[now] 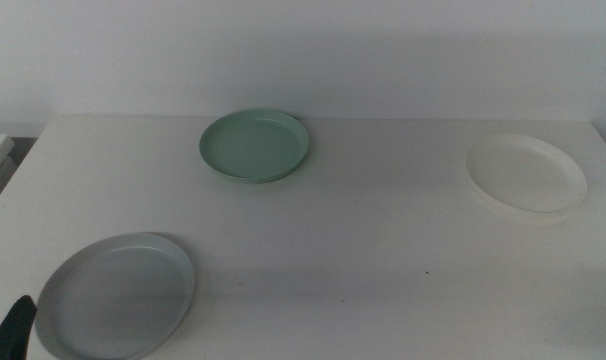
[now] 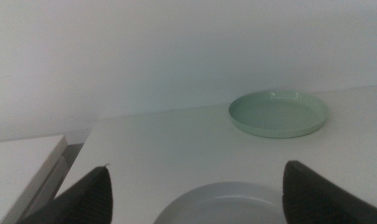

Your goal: Stack the three bowls on top of each other.

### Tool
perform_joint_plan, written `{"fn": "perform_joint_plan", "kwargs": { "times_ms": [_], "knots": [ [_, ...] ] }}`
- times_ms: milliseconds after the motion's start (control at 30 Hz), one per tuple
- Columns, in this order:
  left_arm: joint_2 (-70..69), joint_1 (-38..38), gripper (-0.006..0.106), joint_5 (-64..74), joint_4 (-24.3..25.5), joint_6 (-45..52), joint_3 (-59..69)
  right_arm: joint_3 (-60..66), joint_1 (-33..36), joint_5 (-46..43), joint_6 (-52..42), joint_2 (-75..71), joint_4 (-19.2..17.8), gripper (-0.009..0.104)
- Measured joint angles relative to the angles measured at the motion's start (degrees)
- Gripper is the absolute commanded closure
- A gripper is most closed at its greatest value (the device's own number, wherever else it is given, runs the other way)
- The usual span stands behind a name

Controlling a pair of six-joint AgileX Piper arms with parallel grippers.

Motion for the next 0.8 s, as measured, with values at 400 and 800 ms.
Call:
{"fn": "perform_joint_plan", "kwargs": {
  "times_ms": [400,800],
  "knots": [
    [0.0,1.1,0.007,0.0,0.6,0.0,0.0,0.0,0.0,0.0,0.0,0.0,0.0,0.014],
    [28.7,6.6,0.007,30.6,-0.5,-4.1,-33.1,0.0,0.0,0.0,0.0,0.0,0.0,0.014]
  ]
}}
